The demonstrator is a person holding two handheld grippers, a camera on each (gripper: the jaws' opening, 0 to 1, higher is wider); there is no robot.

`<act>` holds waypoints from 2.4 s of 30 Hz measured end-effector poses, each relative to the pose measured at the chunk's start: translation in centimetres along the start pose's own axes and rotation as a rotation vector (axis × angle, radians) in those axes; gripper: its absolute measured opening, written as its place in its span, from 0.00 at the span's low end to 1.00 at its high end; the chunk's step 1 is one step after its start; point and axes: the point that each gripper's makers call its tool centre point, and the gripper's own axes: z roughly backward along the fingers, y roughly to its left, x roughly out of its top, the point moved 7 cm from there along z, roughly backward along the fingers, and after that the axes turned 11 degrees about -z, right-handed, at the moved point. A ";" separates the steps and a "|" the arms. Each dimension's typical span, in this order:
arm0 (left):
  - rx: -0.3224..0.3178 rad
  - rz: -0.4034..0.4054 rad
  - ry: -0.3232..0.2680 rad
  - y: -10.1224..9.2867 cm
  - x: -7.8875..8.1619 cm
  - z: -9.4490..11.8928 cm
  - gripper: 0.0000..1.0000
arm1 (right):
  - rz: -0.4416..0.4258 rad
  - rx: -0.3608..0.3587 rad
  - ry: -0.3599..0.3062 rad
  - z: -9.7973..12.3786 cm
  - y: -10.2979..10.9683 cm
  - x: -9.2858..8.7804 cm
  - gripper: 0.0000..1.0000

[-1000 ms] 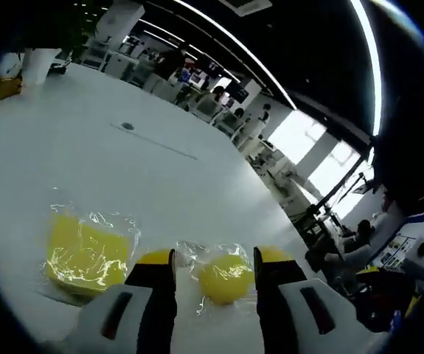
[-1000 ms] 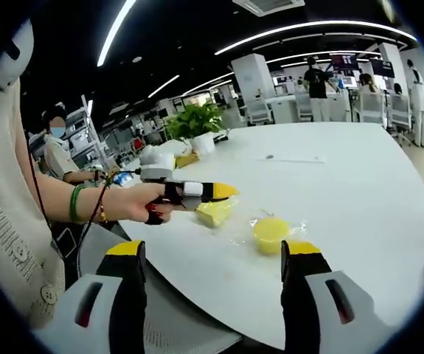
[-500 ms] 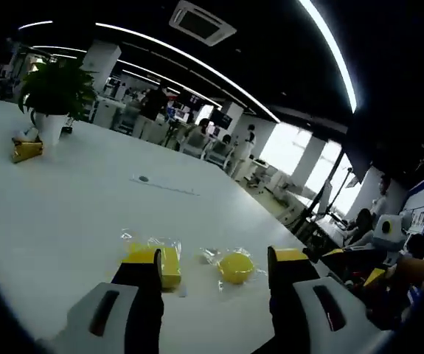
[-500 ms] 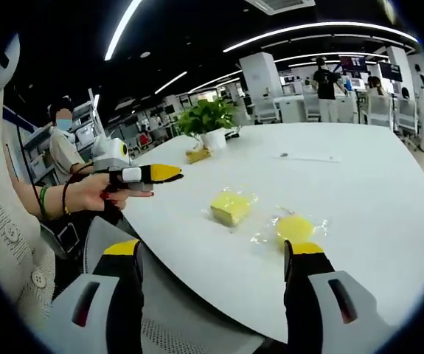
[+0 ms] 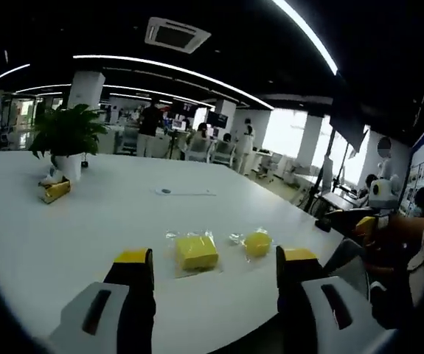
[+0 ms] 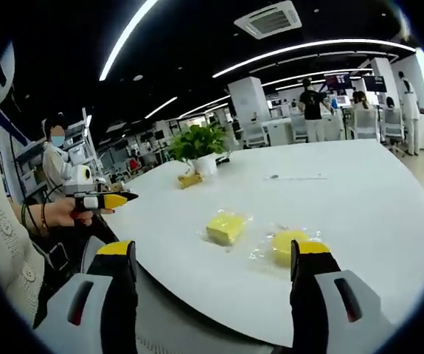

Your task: Compare the silicone blocks by pressing each to a similar depth, holding the contact briefly, and releasing to observe deformation and rebound differences across the visible hardness samples.

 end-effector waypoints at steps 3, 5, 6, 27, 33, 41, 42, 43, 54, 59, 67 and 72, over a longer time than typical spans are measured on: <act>-0.004 -0.013 0.021 0.4 -0.5 0.4 0.73 | -0.002 -0.007 0.003 -0.1 0.3 -0.3 0.81; 0.006 -0.035 0.035 0.9 -0.8 0.7 0.74 | 0.001 -0.012 0.005 -0.2 0.4 -0.5 0.81; 0.007 -0.041 0.043 1.1 -1.0 0.8 0.75 | -0.012 -0.016 0.014 -0.2 0.3 -0.7 0.83; 0.032 -0.003 0.057 1.1 -0.6 1.2 0.81 | -0.026 -0.014 0.031 0.4 -0.6 -0.4 0.86; 0.015 0.015 0.053 0.6 -0.3 0.3 0.86 | -0.017 -0.007 0.026 0.4 -0.8 0.1 0.86; -0.004 0.009 0.052 0.3 -0.2 -0.1 0.88 | -0.008 0.015 0.029 0.4 -0.6 0.2 0.85; -0.003 0.012 0.051 0.3 -0.2 -0.2 0.88 | -0.007 0.015 0.029 0.4 -0.7 0.2 0.85; -0.004 0.014 0.051 0.3 -0.2 -0.2 0.88 | -0.008 0.016 0.032 0.4 -0.8 0.1 0.85; -0.011 0.035 -0.008 0.2 0.4 -0.1 0.91 | -0.009 0.028 0.025 0.4 -1.3 0.1 0.85; -0.015 0.022 -0.010 0.1 0.5 -0.2 0.91 | 0.002 0.049 0.006 0.3 -1.1 0.3 0.84; -0.032 0.021 -0.071 -0.4 1.0 -0.3 0.90 | 0.046 0.084 -0.036 0.4 -0.3 0.5 0.83; -0.034 0.005 -0.108 -0.5 1.6 -0.3 0.90 | 0.052 0.087 -0.045 0.5 -0.3 0.4 0.82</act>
